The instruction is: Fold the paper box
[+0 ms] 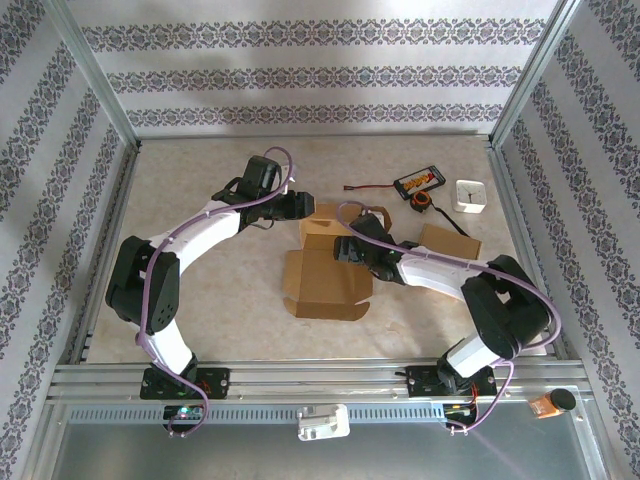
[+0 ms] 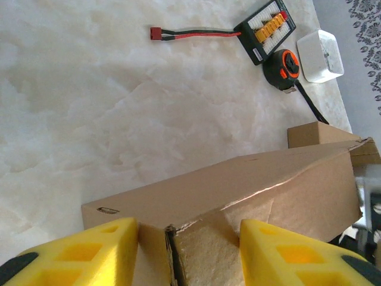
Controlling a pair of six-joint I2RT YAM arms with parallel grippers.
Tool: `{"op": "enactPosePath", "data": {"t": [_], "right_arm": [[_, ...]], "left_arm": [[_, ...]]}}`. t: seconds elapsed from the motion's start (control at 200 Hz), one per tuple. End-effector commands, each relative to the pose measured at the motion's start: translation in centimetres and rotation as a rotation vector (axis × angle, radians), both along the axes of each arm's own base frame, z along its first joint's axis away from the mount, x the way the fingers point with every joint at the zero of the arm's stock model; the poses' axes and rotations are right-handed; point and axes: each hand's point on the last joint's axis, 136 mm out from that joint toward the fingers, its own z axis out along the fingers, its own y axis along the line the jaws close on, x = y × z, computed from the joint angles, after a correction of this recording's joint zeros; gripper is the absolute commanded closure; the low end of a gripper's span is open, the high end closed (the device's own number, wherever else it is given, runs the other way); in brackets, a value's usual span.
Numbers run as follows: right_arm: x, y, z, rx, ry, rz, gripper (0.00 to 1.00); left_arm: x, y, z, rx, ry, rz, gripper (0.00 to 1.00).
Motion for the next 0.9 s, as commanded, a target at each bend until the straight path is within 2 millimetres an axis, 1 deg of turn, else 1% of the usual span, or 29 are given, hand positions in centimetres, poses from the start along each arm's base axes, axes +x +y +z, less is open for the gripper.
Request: {"op": "enactPosePath", "data": {"t": [0.0,0.195,0.245,0.375,0.48,0.55,0.63,0.735,0.894], "right_arm": [[1.8,-0.5,0.8,0.02,-0.019,-0.024,0.03],[2.7,-0.7,-0.4,0.023,-0.003,-0.054,0.02],[3.0,-0.6,-0.7,0.036,0.005,-0.066,0.03],[3.4,0.8,-0.7,0.117,-0.005,-0.045,0.16],[3.3,1.6,-0.6,0.158,0.009,-0.03,0.27],[3.0,2.1,-0.6,0.177,0.019,-0.017,0.31],[2.5,3.1,-0.5,0.187,0.023,0.018,0.35],[2.1,4.1,-0.3,0.163,0.008,0.057,0.35],[1.6,5.7,-1.4,0.153,0.031,0.11,0.37]], "left_arm": [[-1.1,-0.3,-0.5,0.039,0.024,-0.022,0.53],[-1.1,-0.3,-0.4,0.044,0.02,-0.031,0.53],[-1.1,-0.4,-0.3,0.045,0.017,-0.032,0.53],[-1.2,-0.4,-0.3,0.046,0.019,-0.035,0.53],[-1.3,-0.3,-0.5,0.048,0.02,-0.036,0.53],[-1.3,-0.3,-0.5,0.049,0.021,-0.037,0.53],[-1.4,-0.3,-0.7,0.052,0.026,-0.039,0.53],[-1.6,-0.3,-0.7,0.051,0.027,-0.041,0.53],[-1.5,-0.3,-0.5,0.049,0.024,-0.04,0.53]]}}
